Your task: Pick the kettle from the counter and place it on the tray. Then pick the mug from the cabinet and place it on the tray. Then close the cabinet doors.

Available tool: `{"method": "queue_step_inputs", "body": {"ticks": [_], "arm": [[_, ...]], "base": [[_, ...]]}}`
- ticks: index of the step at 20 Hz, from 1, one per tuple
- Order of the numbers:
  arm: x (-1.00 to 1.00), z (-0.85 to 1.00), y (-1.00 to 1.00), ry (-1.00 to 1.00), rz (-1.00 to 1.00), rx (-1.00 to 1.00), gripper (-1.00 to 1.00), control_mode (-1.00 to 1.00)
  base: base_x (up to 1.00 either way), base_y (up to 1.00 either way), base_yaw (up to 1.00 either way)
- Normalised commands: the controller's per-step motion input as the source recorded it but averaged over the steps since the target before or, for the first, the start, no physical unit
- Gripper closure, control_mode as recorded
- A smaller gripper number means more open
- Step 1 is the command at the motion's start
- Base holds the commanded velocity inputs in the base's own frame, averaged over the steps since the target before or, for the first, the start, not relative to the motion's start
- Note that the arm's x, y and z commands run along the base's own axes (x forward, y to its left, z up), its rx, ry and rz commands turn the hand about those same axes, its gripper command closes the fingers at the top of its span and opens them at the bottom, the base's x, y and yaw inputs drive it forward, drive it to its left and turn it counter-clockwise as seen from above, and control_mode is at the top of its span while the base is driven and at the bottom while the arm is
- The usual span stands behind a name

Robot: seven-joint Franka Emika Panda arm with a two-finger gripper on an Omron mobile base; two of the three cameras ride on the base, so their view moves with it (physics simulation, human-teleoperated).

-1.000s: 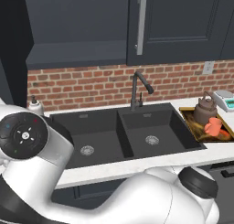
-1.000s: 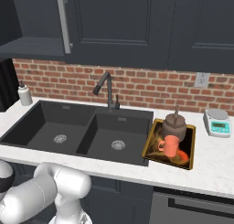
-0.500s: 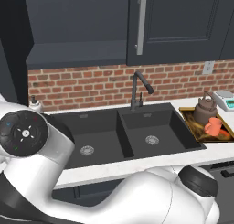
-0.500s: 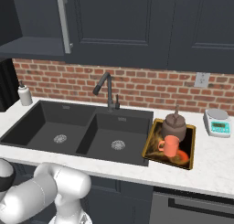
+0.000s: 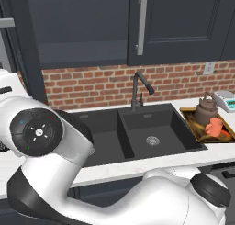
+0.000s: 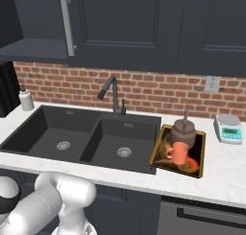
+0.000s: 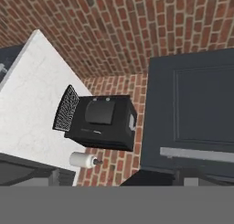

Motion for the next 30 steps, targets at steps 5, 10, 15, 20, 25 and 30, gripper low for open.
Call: {"method": "queue_step_inputs", "body": {"ticks": [5, 10, 15, 20, 25, 30], "arm": [[0.2, 0.1, -0.55, 0.0, -0.22, 0.0, -1.0, -1.0], [0.23, 0.11, -0.62, 0.0, -0.23, 0.0, -1.0, -1.0], [0.31, 0.09, -0.63, 0.0, -0.22, 0.0, -1.0, -1.0], [0.36, 0.08, -0.6, 0.0, -0.22, 0.0, -1.0, -1.0], [0.46, 0.08, -0.52, 0.0, -0.21, 0.0, -1.0, -1.0], [0.57, 0.03, -0.49, 0.0, -0.18, 0.0, -1.0, -1.0]], "base": [[0.0, 0.0, 0.0], [0.0, 0.0, 0.0], [0.0, 0.0, 0.0], [0.0, 0.0, 0.0], [0.0, 0.0, 0.0], [0.0, 0.0, 0.0]]}}
